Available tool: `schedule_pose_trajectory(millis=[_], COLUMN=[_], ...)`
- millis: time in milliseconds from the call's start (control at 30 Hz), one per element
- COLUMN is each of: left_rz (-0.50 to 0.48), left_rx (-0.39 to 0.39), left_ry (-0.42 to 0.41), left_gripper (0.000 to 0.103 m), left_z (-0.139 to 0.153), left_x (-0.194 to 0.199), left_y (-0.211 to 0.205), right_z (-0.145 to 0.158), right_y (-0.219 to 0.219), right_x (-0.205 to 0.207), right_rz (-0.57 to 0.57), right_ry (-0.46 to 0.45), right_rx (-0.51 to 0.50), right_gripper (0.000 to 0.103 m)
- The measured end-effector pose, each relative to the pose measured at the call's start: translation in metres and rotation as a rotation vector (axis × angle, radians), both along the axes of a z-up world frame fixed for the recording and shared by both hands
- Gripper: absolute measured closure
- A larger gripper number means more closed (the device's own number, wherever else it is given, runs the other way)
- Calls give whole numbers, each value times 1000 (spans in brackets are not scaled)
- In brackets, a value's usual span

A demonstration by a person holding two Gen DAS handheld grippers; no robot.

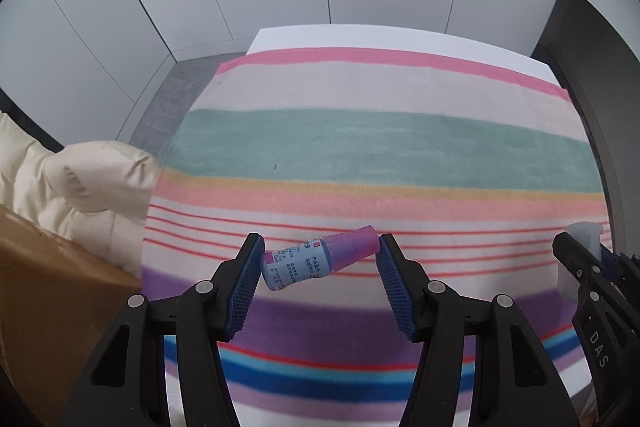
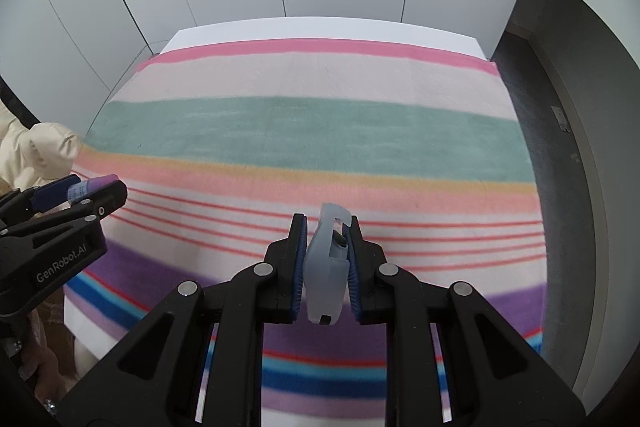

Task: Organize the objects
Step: 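Lift and carry the bottle and eyelash curler with both tools over the box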

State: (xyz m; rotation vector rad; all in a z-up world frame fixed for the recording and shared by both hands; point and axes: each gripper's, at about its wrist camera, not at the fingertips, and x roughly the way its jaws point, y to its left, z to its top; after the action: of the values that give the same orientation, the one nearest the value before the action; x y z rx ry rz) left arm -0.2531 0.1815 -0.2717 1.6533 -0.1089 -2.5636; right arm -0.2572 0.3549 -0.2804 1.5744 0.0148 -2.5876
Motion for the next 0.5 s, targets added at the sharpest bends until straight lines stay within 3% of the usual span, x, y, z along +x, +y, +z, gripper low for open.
schedule_pose_trajectory(millis=[300, 500], left_rz=[9, -54], left_rx=[52, 11], left_ry=[-11, 46], left_gripper=[44, 44], left_z=[40, 89], left_x=[14, 24], left_y=[0, 3], right_z=[37, 83], right_y=[7, 9], right_x=[31, 46], right_rz=[2, 8], right_ry=[12, 50], right_rx=[7, 26], right_gripper=[84, 84])
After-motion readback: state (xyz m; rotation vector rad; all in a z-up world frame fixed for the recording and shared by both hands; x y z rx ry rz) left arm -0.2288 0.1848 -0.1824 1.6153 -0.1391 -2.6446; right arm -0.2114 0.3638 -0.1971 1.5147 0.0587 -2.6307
